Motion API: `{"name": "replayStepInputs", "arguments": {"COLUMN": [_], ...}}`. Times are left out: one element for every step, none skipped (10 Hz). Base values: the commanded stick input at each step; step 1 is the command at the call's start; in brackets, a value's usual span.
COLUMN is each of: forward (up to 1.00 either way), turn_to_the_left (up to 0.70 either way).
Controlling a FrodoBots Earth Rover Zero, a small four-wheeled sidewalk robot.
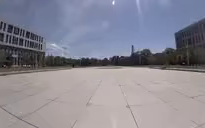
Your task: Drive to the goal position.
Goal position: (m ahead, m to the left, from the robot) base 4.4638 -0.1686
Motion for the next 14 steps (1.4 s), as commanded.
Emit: {"name": "replayStepInputs", "arguments": {"forward": [0.69, 0.69, 0.69, 0.69, 0.59, 0.38, 0.16, 0.0, 0.0, 0.47, 0.69, 0.69, 0.69, 0.69], "turn_to_the_left": [0.0, 0.0, 0.0, 0.0, 0.0, 0.0, 0.0, 0.0, 0.0, 0.0, 0.0, 0.0, 0.0, 0.0]}}
